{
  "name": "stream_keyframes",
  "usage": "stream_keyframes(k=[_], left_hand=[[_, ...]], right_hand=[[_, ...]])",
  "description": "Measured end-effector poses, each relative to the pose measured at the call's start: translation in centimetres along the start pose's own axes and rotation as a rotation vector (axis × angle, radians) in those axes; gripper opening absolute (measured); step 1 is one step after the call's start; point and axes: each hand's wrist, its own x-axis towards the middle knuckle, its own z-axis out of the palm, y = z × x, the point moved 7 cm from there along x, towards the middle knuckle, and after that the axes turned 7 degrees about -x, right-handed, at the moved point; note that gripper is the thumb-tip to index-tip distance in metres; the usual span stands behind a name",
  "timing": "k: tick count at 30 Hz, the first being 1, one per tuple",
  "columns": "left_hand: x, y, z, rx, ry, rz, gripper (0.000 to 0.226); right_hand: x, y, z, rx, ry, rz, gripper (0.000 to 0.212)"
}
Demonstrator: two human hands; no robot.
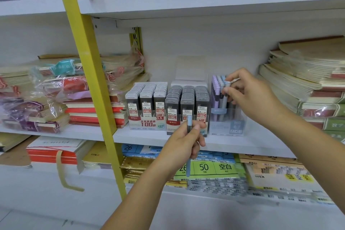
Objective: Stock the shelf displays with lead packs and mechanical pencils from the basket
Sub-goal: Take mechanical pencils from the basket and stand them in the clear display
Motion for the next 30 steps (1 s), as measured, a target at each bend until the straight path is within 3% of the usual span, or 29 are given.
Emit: stream_keyframes(k=[7, 9, 12, 14, 16, 19, 25, 30], left_hand=[[-0.2, 0.4, 0.1, 0.030, 0.001, 0.015, 0.021], [-0.4, 0.6, 0.2, 0.050, 0.001, 0.030, 0.020], [-0.4, 1.3, 0.5, 0.090, -0.002, 0.063, 0.020], [-0.4, 1.7, 1.1, 0.128, -0.012, 0.070, 0.019], [-0.4, 2.1, 1.9, 0.175, -0.034, 0.076, 0.020], [-0.5, 2.5, 2.8, 0.222, -0.053, 0.104, 0.017], [-0.9, 2.0, 2.1, 0.162, 0.022, 0.119, 0.014], [-0.5, 2.1, 2.7, 0.260, 0.064, 0.161, 0.020]], right_hand=[[-1.2, -2.3, 0.3, -0.398, 0.096, -0.158, 0.021], [-1.9, -2.8, -0.2, -0.387, 0.160, -0.180, 0.021], [-3.5, -3.4, -0.5, -0.100, 0.180, -0.198, 0.014], [-4.2, -3.7, 1.2, 0.147, -0.041, -0.137, 0.014], [-5.0, -3.9, 2.8, 0.228, -0.190, -0.099, 0.019], [-5.2, -3.5, 2.6, 0.364, -0.124, -0.060, 0.008], [-4.9, -0.2, -0.5, 0.693, 0.094, 0.161, 0.008], [-5.2, 0.0, -0.6, 0.839, 0.043, 0.212, 0.005]])
